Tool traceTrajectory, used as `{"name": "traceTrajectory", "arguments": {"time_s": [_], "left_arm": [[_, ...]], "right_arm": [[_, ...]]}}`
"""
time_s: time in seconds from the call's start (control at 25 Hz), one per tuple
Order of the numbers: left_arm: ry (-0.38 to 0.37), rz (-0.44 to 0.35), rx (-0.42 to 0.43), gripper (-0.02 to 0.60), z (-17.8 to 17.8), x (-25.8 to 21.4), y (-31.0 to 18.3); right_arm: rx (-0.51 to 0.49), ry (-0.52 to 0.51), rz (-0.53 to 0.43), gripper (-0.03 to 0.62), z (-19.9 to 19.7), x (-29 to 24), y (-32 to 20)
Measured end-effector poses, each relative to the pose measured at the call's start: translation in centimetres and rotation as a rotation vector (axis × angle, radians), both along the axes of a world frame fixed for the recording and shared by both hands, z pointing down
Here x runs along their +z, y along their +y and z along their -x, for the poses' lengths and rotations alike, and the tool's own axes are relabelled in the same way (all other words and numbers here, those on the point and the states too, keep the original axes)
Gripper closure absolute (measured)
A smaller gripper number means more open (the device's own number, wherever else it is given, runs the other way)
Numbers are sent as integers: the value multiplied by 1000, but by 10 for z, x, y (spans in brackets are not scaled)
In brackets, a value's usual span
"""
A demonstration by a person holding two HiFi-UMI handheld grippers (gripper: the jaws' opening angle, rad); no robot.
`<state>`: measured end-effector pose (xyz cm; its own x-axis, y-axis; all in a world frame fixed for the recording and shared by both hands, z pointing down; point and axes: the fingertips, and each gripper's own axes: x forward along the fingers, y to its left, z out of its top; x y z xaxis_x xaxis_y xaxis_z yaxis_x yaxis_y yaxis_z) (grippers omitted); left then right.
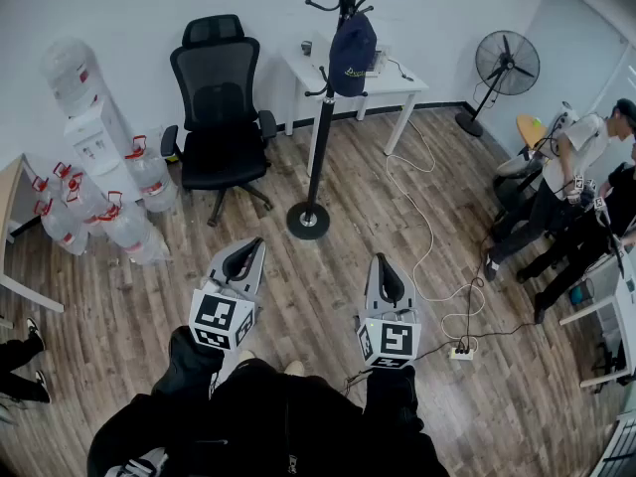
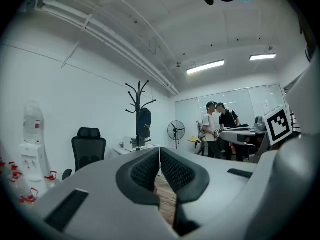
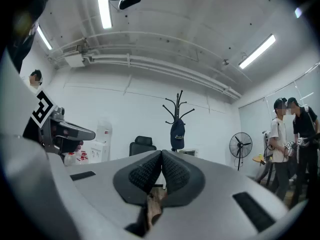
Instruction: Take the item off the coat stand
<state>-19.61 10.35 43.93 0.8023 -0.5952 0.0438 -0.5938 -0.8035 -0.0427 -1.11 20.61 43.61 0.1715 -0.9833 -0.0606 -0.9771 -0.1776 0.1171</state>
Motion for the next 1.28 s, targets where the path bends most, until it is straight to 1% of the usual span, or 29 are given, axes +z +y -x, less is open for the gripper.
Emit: {"name": "traceTrajectory", "arguments": {"time_s": [0.32, 0.48, 0.64, 0.96, 1.12, 1.28], "left_arm": [[-5, 3, 1, 555, -5, -1, 4], [-8, 7, 2, 555, -14, -1, 7], [-2, 6, 11, 555, -25, 1, 10], [-9, 7, 62, 555, -66, 2, 8], [-11, 9, 95, 555, -90, 1, -9], [-15, 15, 124, 555, -124, 4, -30]], "right_arm": [[-1, -12, -4, 578, -6, -1, 3], [-1, -32, -8, 577, -15, -2, 6], [4, -26, -3, 577, -22, 1, 10], [38, -28, 10, 577, -51, 7, 14], [64, -39, 13, 577, -70, 8, 1], [90, -41, 23, 577, -97, 13, -15]]}}
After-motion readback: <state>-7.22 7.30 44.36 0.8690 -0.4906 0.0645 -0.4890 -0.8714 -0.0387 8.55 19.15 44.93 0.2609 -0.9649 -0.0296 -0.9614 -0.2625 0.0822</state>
